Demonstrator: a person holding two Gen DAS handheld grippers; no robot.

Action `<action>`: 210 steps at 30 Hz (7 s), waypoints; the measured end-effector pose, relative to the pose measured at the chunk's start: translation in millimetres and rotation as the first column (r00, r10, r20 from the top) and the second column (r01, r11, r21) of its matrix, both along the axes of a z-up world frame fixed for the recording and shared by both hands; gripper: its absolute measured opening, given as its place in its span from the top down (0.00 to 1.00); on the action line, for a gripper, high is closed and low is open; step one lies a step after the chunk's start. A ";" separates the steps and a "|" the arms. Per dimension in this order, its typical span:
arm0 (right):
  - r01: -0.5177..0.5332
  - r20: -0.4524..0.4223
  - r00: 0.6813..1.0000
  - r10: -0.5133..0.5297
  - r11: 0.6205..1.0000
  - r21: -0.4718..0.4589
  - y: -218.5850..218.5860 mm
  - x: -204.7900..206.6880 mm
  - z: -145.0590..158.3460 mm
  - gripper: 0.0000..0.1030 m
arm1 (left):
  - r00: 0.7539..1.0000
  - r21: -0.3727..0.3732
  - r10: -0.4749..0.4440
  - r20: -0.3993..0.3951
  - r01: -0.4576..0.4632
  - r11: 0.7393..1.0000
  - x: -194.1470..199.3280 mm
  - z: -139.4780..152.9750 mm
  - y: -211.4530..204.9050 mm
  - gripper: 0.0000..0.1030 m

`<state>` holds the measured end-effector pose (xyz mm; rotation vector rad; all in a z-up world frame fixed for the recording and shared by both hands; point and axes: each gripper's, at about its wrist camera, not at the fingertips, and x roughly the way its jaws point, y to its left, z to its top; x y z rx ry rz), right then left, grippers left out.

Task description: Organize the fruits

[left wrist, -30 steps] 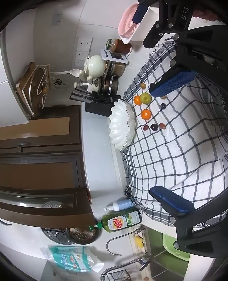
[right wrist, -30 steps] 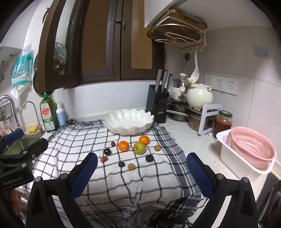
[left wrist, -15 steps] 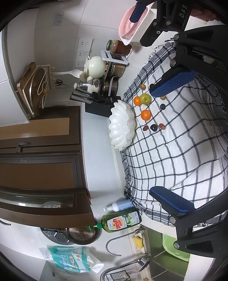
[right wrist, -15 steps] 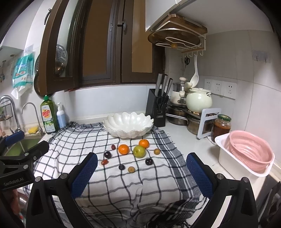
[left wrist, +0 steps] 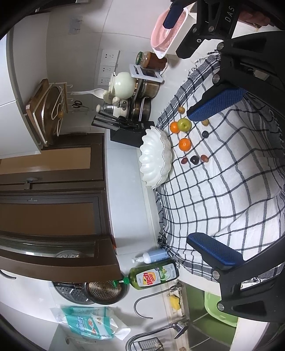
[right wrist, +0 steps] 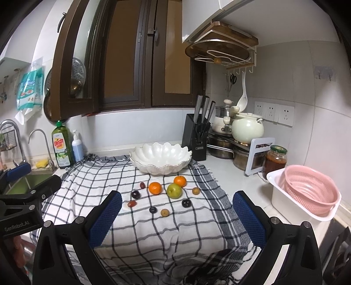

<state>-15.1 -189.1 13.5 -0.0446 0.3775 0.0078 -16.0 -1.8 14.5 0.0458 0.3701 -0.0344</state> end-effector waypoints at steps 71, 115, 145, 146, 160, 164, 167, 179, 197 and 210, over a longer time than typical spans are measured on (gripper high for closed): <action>0.011 -0.218 0.976 -0.010 1.000 0.005 13.4 98.3 -75.2 0.07 | 0.971 0.049 -0.130 -0.198 0.142 0.989 114.3 -65.5 -5.9 0.12; 0.043 -0.473 0.880 -0.046 0.999 -0.017 38.8 203.0 -167.4 0.72 | 0.781 0.020 -0.386 -0.491 0.453 0.891 240.2 -170.9 -34.8 0.82; 0.084 -0.309 0.949 -0.060 0.994 0.064 53.9 213.8 -98.8 0.76 | 0.850 -0.035 -0.430 -0.304 0.441 0.897 255.6 -89.6 -2.2 0.84; 0.085 -0.299 0.952 -0.060 0.994 0.070 53.2 216.0 -95.6 0.76 | 0.852 -0.038 -0.430 -0.298 0.440 0.897 257.3 -86.9 -2.4 0.84; -0.031 -0.188 0.981 0.038 0.999 0.040 35.9 274.6 -48.4 0.76 | 0.915 -0.055 -0.339 -0.220 0.335 0.941 297.4 -41.2 -18.5 0.85; -0.061 -0.154 0.986 0.062 0.998 0.014 32.5 297.6 -36.5 0.76 | 0.932 -0.044 -0.301 -0.200 0.298 0.954 315.2 -28.7 -22.7 0.85; -0.080 -0.146 0.986 0.081 0.997 0.013 29.8 316.9 -29.5 0.76 | 0.941 -0.038 -0.280 -0.191 0.278 0.960 331.0 -21.8 -25.3 0.85; -0.105 -0.208 0.972 0.105 0.994 0.008 26.8 400.7 -26.8 0.76 | 0.927 -0.067 -0.262 -0.268 0.253 0.965 413.6 -18.2 -32.1 0.85; -0.124 -0.389 0.912 0.128 0.992 0.035 30.5 496.5 -73.8 0.76 | 0.856 -0.076 -0.220 -0.468 0.209 0.975 515.5 -73.8 -30.8 0.85; -0.131 -0.473 0.870 0.142 0.990 0.056 29.3 527.1 -103.7 0.74 | 0.818 -0.076 -0.209 -0.536 0.200 0.977 541.6 -96.8 -33.3 0.79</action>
